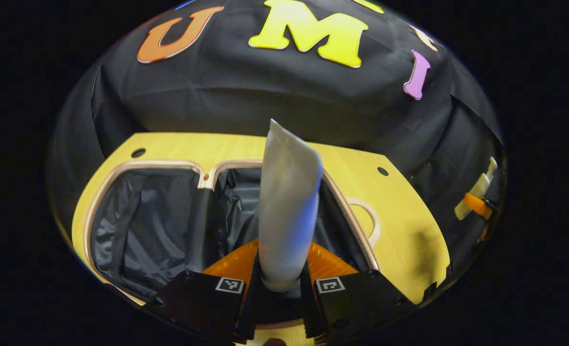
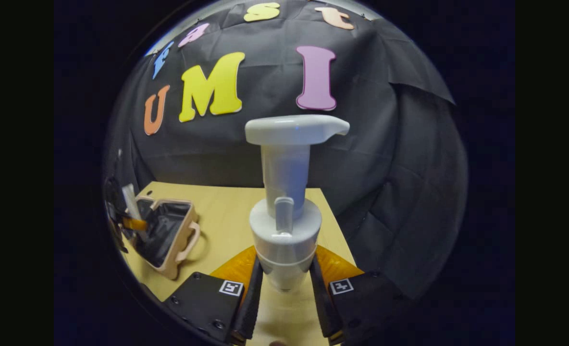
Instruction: First open the suitcase, pack the skin care products into it, and then close the suitcase.
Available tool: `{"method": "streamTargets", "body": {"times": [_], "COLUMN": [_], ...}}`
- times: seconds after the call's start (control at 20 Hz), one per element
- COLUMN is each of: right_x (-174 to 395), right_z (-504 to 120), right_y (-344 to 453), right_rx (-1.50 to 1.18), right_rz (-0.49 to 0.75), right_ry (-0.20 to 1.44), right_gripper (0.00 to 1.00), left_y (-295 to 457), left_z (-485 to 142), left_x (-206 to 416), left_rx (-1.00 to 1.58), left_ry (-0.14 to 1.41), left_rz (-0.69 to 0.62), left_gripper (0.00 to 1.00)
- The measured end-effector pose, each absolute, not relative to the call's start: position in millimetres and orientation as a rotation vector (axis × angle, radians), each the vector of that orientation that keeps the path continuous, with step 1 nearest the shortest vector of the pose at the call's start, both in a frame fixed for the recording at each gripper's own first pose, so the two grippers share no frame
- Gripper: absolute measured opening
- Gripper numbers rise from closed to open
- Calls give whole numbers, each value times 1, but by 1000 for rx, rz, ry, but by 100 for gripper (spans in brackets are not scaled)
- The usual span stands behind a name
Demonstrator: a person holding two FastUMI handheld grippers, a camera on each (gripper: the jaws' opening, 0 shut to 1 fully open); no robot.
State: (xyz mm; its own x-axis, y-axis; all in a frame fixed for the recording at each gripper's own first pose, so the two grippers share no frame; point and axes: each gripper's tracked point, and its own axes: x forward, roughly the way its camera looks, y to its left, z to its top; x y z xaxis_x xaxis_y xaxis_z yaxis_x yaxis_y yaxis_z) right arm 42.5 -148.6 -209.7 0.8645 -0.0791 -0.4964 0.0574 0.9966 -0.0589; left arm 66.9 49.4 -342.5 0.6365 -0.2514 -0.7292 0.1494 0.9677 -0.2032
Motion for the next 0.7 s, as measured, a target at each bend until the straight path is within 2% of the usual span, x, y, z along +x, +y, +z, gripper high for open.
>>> {"method": "streamTargets", "body": {"times": [0.1, 0.15, 0.3, 0.35, 0.7], "right_x": [29, 23, 6, 2, 0], "right_z": [-185, -177, -165, -165, -170], "right_y": [-133, -125, -99, -88, -4], "right_rx": [-47, -45, -83, -113, -101], "right_rz": [-66, -59, -27, -2, 182], "right_ry": [500, 494, 493, 496, 533], "right_gripper": [48, 48, 45, 48, 48], "left_y": [52, 55, 59, 61, 60], "left_z": [-364, -373, -383, -386, -397], "left_x": [67, 67, 73, 73, 78], "left_rx": [-158, -158, -153, -136, -117], "left_ry": [938, 981, 1062, 1105, 1321], "left_rz": [-235, -232, -203, -187, -165], "left_gripper": [44, 40, 40, 40, 40]}}
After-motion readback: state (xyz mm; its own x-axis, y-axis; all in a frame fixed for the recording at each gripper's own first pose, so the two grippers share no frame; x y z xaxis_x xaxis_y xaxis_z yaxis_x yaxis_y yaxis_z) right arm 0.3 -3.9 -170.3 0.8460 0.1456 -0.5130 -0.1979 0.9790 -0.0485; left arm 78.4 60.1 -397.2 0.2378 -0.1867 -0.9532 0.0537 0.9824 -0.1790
